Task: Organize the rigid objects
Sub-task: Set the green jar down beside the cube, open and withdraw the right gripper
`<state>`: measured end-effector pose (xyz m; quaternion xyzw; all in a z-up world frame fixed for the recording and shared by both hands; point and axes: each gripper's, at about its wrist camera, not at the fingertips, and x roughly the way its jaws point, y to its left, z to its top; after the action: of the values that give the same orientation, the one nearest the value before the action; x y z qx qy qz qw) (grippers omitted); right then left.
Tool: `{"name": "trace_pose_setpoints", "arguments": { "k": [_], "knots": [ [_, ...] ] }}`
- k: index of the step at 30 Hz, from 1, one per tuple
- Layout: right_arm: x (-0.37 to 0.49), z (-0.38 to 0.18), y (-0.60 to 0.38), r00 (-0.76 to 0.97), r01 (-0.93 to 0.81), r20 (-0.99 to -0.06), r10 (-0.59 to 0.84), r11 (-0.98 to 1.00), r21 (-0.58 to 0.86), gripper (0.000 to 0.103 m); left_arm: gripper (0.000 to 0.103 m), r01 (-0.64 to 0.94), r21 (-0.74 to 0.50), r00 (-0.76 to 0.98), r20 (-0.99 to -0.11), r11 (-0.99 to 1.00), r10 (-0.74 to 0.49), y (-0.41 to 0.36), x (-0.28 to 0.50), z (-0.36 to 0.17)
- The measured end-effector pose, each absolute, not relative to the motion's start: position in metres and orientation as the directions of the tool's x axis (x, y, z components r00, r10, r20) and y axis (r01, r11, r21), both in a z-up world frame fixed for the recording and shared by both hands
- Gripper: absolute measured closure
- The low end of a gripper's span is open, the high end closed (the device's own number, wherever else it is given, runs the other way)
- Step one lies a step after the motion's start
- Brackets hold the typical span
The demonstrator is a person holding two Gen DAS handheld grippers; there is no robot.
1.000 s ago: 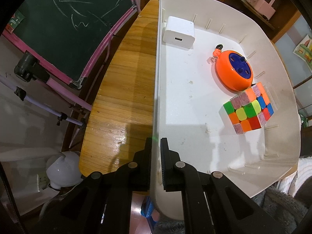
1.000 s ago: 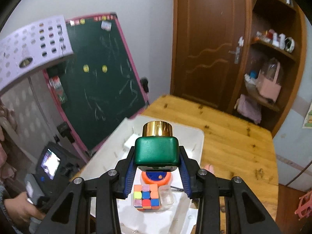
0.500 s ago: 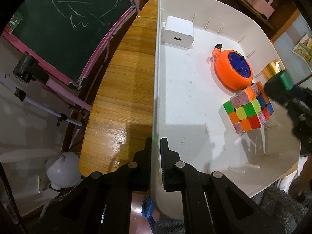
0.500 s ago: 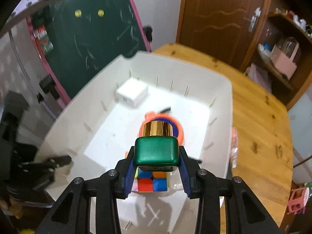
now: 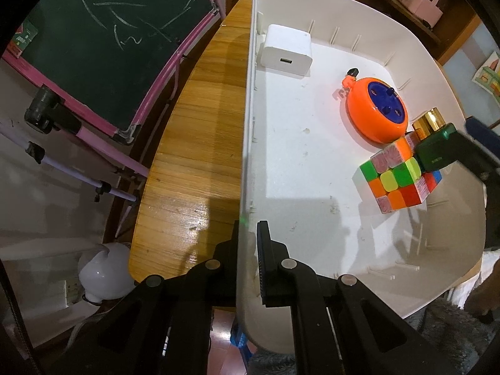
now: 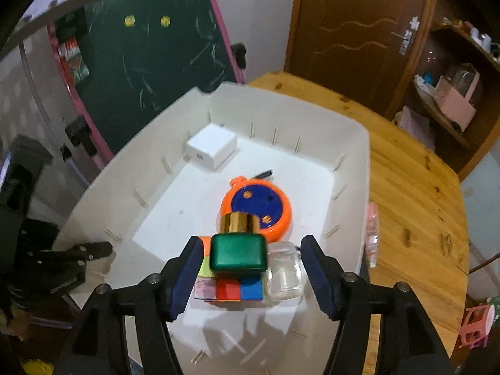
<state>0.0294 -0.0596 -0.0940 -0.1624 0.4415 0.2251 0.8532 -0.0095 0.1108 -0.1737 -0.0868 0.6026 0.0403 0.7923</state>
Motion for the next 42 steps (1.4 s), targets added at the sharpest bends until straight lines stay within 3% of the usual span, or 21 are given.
{"name": "trace_pose_setpoints", "arguments": {
  "k": [19,25,42],
  "knots": [
    [0.006,-0.026,-0.103,0.710,-0.452,-0.627,0.320,0.890,-0.058,0.037,0.096,-0.184,-0.059,0.260,-0.966,0.981,-0.010,0.107,-0.007,-0.174],
    [0.003,-0.009,-0.122,0.761,-0.406,-0.576,0.298,0.911,-0.066,0.032,0.096,-0.187,-0.055,0.257,-0.966,0.981,-0.005,0.107,-0.007,-0.175],
    [0.000,0.014,-0.180,0.829,-0.288,-0.512,0.223,0.956,-0.051,0.032,0.095,-0.191,-0.046,0.259,-0.966,0.980,0.005,0.106,-0.009,-0.174]
  ]
}}
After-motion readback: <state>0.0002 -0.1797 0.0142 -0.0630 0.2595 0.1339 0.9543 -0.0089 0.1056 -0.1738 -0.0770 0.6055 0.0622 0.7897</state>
